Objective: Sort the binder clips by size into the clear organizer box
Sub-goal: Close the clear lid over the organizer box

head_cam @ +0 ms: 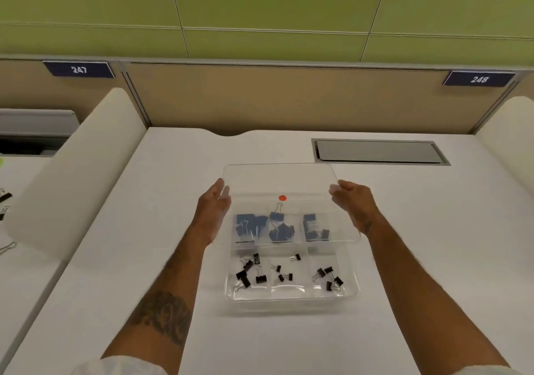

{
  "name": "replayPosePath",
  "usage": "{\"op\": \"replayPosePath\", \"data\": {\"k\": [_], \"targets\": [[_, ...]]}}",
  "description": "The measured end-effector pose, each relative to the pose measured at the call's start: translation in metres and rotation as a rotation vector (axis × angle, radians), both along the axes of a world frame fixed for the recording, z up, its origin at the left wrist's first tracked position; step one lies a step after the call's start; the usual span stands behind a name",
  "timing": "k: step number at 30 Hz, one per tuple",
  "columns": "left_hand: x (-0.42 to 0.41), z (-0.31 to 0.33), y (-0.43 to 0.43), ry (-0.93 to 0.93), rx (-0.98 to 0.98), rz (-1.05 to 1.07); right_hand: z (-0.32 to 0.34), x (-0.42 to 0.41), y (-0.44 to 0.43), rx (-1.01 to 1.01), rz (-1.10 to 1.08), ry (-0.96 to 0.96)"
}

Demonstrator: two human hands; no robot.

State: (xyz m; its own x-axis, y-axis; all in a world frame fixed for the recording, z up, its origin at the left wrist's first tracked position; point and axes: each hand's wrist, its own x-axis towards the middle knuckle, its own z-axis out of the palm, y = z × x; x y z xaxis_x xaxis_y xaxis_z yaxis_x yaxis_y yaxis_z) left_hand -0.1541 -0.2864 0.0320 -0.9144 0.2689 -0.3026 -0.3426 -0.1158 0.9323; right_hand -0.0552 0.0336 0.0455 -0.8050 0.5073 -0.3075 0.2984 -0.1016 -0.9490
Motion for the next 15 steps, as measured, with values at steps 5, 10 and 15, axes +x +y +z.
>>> {"op": "replayPosePath", "data": {"k": [5, 10, 15], "targets": [[0.039, -0.032, -0.001, 0.090, -0.396, -0.066, -0.024, 0.028, -0.008, 0.244, 0.033, -0.085], [0.071, -0.059, -0.005, 0.106, -0.505, -0.088, -0.050, 0.060, -0.018, 0.334, 0.017, -0.109], [0.077, -0.061, -0.002, 0.204, -0.587, -0.080, -0.067, 0.079, -0.026, 0.389, 0.034, -0.128]]}}
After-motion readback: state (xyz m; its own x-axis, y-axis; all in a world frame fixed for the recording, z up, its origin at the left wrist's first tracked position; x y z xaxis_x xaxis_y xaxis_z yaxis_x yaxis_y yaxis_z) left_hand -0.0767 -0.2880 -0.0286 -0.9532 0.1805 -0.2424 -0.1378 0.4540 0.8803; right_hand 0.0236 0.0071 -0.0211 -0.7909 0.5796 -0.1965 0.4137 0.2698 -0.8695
